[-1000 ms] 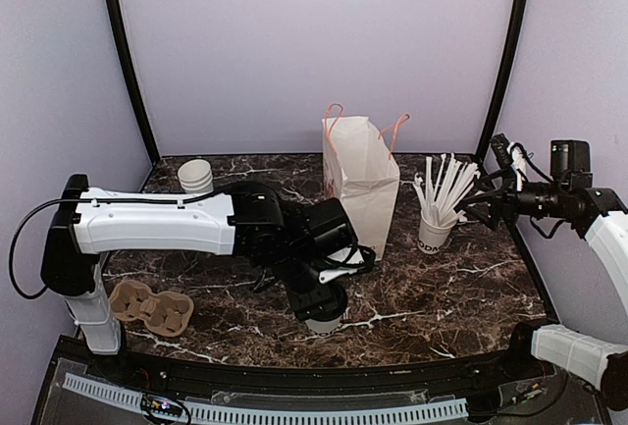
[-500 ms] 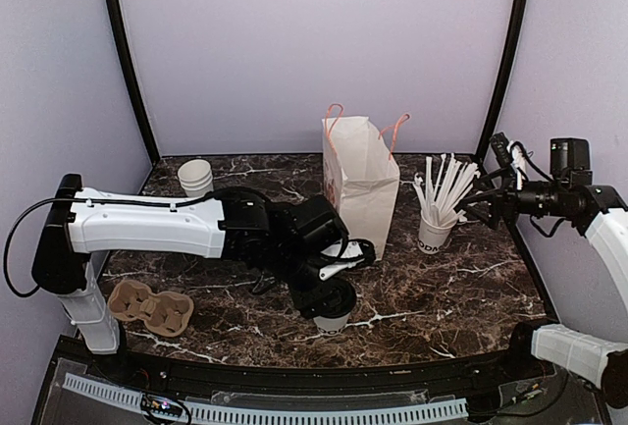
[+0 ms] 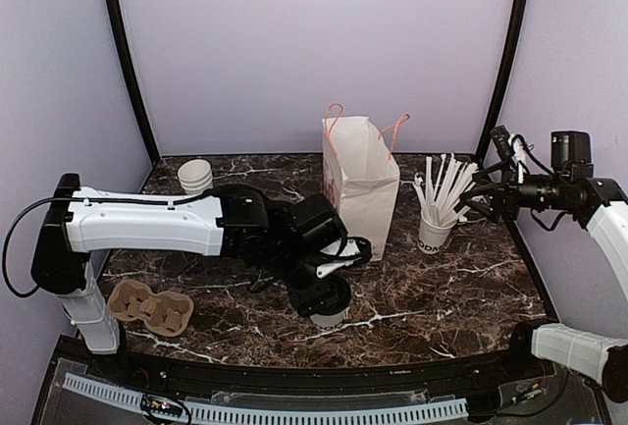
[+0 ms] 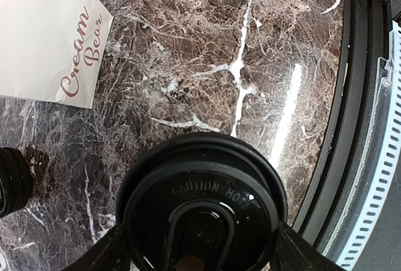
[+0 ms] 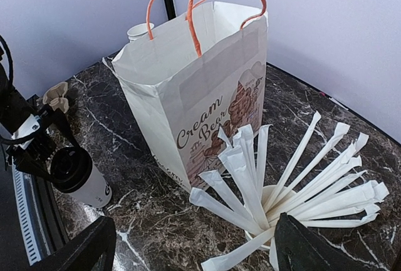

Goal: Pack the takeout coffee

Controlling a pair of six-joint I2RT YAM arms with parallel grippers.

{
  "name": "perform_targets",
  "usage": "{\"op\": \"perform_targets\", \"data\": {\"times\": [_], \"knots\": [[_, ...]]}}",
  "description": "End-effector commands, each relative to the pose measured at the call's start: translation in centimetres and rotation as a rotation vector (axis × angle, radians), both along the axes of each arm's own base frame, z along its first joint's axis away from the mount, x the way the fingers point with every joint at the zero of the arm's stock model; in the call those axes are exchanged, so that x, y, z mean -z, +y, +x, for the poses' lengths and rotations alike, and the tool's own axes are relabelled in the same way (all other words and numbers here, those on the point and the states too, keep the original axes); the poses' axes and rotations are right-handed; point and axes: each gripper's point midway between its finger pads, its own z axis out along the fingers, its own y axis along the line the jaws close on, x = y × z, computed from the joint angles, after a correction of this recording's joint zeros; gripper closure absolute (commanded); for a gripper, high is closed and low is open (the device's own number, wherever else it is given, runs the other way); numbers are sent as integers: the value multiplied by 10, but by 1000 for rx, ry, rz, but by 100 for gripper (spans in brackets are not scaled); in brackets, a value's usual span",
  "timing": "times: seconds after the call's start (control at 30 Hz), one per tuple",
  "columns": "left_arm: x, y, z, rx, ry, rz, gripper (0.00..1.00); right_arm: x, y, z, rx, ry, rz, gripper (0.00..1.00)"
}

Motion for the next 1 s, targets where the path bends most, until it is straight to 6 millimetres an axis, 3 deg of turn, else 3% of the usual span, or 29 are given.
{"op": "perform_targets", "data": {"times": [0.0,0.47,0.63,0.73,0.83,0.97], "knots": [[-29,5,2,-6,-36,-41,24,-14,2,0,-18,-36,10,11],[-36,5,7,-8,-54,-81,19,-17,4,4,-35,-17,24,11],[-57,9,17,-86,-90,-126,19,-18,8,1,-53,-16,18,12],[-71,19,28,-200,-82,-163,19,-24,32,-25,-224,-27,4,12],[-82,30,35,-360,46,-268,22,-35,50,-36,-332,-4,56,14],[-85,38,37,-522,192,-406,28,-23,74,-41,-416,6,-17,18]]}}
